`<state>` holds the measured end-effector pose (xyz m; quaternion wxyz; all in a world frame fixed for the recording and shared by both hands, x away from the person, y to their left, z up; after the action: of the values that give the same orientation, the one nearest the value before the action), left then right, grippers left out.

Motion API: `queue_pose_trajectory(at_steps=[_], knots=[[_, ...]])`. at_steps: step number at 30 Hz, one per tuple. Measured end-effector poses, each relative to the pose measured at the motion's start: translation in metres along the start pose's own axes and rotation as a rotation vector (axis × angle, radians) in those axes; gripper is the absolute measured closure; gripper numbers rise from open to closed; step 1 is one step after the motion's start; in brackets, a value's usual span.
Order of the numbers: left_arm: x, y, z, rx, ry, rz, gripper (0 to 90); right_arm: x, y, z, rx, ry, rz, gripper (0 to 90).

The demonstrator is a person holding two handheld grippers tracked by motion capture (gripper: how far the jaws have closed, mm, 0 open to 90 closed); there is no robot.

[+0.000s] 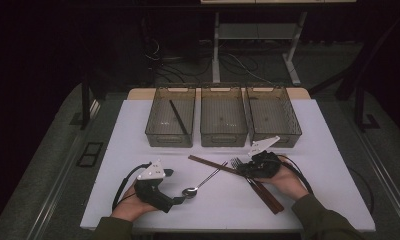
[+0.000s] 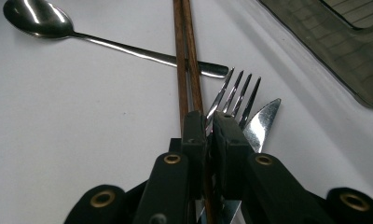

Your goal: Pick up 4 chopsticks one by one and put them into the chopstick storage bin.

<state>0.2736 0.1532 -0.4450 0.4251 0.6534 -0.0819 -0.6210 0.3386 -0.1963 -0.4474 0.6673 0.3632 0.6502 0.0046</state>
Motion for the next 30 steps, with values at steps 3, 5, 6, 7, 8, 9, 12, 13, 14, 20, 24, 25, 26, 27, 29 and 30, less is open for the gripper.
queue_pose_trajectory(at_steps=[3, 5, 6, 7, 8, 9, 12, 13, 14, 20, 24, 25, 26, 27, 29, 30], knots=[[0.000, 0.000, 0.000, 0.001, 0.000, 0.001, 0.0, 0.001, 0.000, 0.001, 0.000, -0.004, -0.005, 83.3], [0.000, 0.000, 0.000, 0.001, 0.001, 0.000, 0.0, 0.001, -0.001, 0.001, -0.002, -0.007, -0.006, 83.3], [0.000, 0.000, 0.000, 0.001, 0.001, 0.000, 0.0, 0.002, 0.000, 0.001, -0.001, -0.008, -0.007, 83.3], [0.000, 0.000, 0.000, 0.001, 0.000, 0.000, 0.0, 0.002, 0.000, 0.002, 0.000, -0.010, -0.009, 83.3], [0.000, 0.000, 0.000, 0.001, 0.000, 0.000, 0.0, 0.003, 0.000, 0.002, -0.002, -0.012, -0.011, 83.3], [0.000, 0.000, 0.000, 0.001, 0.000, 0.000, 0.0, 0.003, -0.001, 0.002, -0.002, -0.013, -0.014, 83.3], [0.000, 0.000, 0.000, 0.001, 0.000, 0.000, 0.0, 0.004, -0.001, 0.002, -0.009, -0.011, -0.015, 83.4], [0.000, 0.000, 0.000, 0.002, 0.000, 0.000, 0.0, 0.004, -0.001, 0.002, -0.012, -0.011, -0.015, 83.4], [0.000, 0.000, 0.000, 0.002, 0.000, -0.001, 0.0, 0.004, -0.001, 0.002, -0.015, -0.012, -0.016, 83.7], [0.000, 0.000, 0.000, 0.001, 0.000, -0.001, 0.0, 0.003, 0.000, 0.001, -0.039, -0.012, -0.017, 85.2], [0.000, 0.000, -0.001, 0.002, 0.000, -0.003, 0.0, 0.001, 0.000, 0.001, -0.042, -0.006, -0.003, 85.5], [0.000, 0.000, 0.000, 0.002, 0.000, -0.002, 0.0, 0.000, 0.000, 0.002, -0.041, -0.001, 0.005, 85.5], [0.000, 0.000, 0.000, 0.002, 0.000, -0.001, 0.0, -0.001, 0.000, 0.002, -0.037, 0.002, 0.012, 85.5], [0.000, 0.000, 0.000, 0.003, 0.000, 0.001, 0.0, -0.003, 0.000, 0.002, -0.035, 0.002, 0.019, 85.6], [0.000, 0.000, 0.000, 0.002, 0.001, 0.000, 0.0, -0.005, 0.000, 0.002, -0.040, 0.001, 0.029, 85.6], [0.000, 0.000, 0.000, 0.002, 0.000, -0.001, 0.0, -0.006, 0.000, 0.002, -0.037, 0.002, 0.035, 85.6]])
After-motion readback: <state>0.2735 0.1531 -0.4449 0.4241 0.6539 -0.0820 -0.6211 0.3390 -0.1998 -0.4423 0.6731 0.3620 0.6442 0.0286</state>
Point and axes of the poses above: each handheld gripper's, and its own axes: x roughly forward along the jaws, y roughly out of its top, z roughly to its right, the point moved 1 cm from there along x, roughly forward along the jaws, and after that the axes turned 13 degrees about -z, right-handed, at the moved point
